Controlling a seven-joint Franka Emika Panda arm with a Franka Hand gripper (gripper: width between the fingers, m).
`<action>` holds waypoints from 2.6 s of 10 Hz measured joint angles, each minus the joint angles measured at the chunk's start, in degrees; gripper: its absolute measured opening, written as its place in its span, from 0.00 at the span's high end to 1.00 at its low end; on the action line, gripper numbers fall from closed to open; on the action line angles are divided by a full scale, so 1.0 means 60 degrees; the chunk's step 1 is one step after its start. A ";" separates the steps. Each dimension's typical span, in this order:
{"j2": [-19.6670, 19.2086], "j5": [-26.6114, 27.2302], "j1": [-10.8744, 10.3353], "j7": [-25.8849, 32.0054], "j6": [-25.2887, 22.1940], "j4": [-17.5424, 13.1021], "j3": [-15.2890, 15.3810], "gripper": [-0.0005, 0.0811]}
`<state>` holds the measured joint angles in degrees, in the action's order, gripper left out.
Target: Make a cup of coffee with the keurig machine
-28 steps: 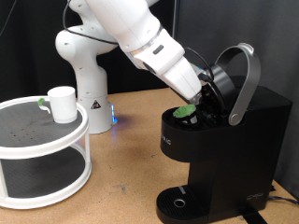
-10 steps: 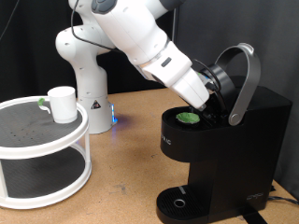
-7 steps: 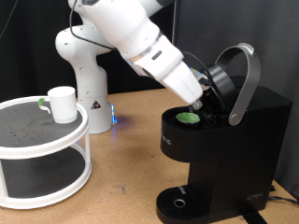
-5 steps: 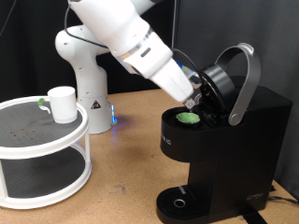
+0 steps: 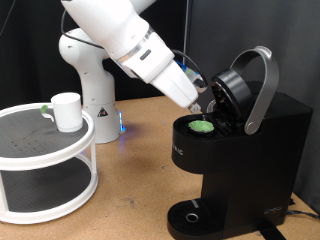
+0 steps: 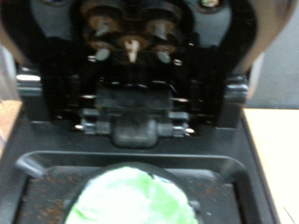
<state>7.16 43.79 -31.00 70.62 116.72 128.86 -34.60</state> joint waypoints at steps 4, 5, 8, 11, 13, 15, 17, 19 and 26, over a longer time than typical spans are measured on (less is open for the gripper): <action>0.0773 0.0111 0.0048 -0.0036 -0.0177 -0.0005 -0.0012 0.01; 0.0996 0.0077 0.0048 -0.0203 -0.0170 -0.0039 0.0046 0.01; 0.1369 0.0035 0.0046 -0.0874 -0.0190 -0.0259 0.0248 0.01; 0.1511 0.0083 0.0045 -0.1176 -0.0326 -0.0554 0.0288 0.01; 0.1538 0.0087 0.0045 -0.1303 -0.0410 -0.0594 0.0284 0.01; 0.1498 0.0859 0.0011 -0.1221 -0.0916 -0.0597 0.0122 0.01; 0.1488 0.1819 -0.0068 -0.1212 -0.0990 -0.0660 0.0089 0.01; 0.1427 0.1849 -0.0178 -0.1400 -0.0961 -0.0905 0.0283 0.01; 0.0960 0.1458 -0.0516 -0.2181 -0.0369 -0.1660 0.1442 0.01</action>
<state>12.92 52.54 -34.10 57.53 114.51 118.90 -25.95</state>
